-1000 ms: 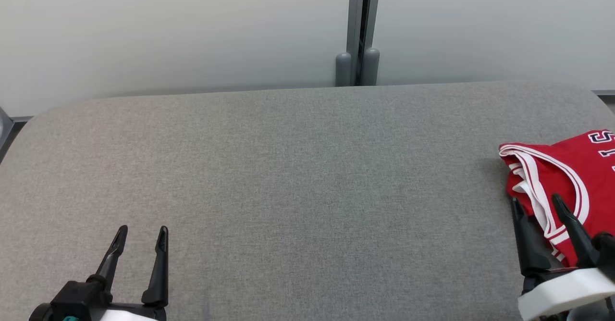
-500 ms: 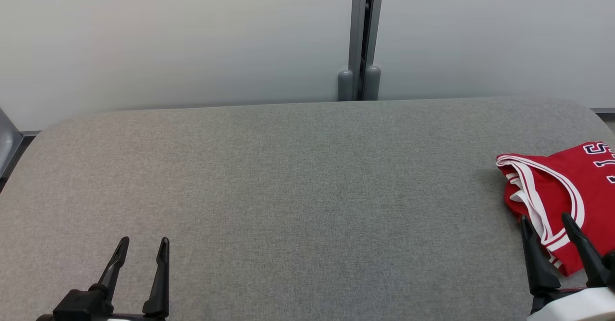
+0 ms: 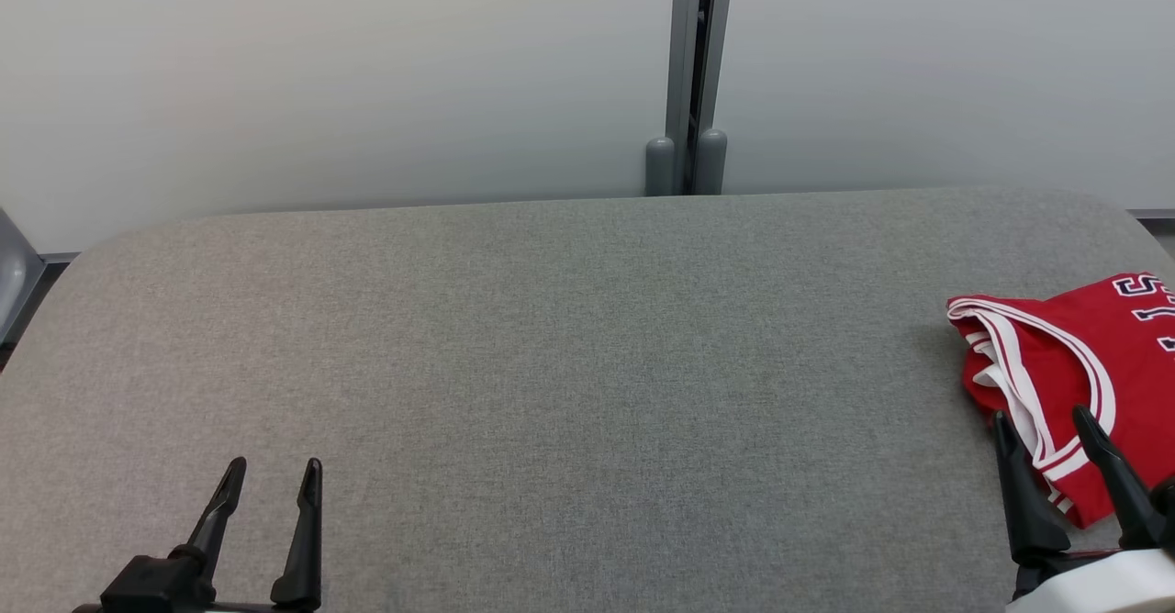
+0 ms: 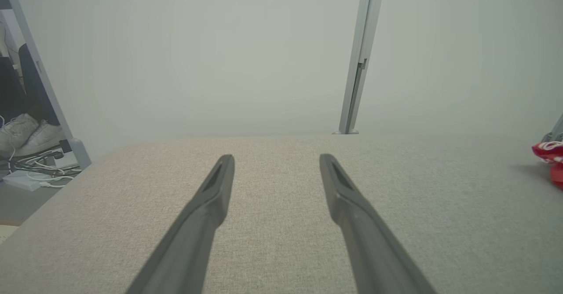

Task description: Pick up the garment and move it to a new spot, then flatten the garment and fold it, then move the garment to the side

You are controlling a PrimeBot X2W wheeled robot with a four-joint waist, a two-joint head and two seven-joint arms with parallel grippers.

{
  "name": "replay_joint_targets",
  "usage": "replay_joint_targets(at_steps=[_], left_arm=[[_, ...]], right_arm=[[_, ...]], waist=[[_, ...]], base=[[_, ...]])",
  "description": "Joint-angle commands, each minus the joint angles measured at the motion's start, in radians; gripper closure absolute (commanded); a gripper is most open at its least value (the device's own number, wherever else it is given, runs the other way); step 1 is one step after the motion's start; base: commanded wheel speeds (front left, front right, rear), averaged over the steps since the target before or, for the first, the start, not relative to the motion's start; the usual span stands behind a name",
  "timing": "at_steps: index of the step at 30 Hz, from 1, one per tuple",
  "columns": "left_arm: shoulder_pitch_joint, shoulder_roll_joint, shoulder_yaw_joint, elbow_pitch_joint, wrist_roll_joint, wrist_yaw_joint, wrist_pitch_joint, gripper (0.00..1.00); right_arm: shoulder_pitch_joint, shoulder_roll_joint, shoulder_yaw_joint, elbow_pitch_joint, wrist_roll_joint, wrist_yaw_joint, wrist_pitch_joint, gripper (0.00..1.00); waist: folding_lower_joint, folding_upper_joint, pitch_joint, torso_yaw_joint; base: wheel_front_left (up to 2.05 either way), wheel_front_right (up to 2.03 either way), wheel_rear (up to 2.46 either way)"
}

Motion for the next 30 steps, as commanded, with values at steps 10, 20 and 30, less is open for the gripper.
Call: replay_joint_targets(at_steps=[10, 20, 30], left_arm=[[-0.012, 0.016, -0.002, 0.008, -0.010, 0.007, -0.003, 0.00], [-0.023, 0.018, -0.009, 0.010, -0.012, 0.015, 0.002, 0.00], [-0.011, -0.009, -0.022, 0.043, -0.094, 0.006, -0.002, 1.00]], right_arm=[[0.009, 0.002, -0.001, 0.000, 0.006, 0.000, 0.001, 0.00], [0.013, 0.004, 0.000, -0.003, 0.004, 0.000, 0.002, 0.00], [-0.034, 0.012, -0.024, 0.075, 0.086, 0.000, 0.029, 1.00]], waist=[[0.0000, 0.0000, 0.002, -0.001], [0.0000, 0.0000, 0.002, -0.001], [0.0000, 0.0000, 0.004, -0.003]], base=[[0.00, 0.00, 0.00], [0.00, 0.00, 0.00], [0.00, 0.00, 0.00]])
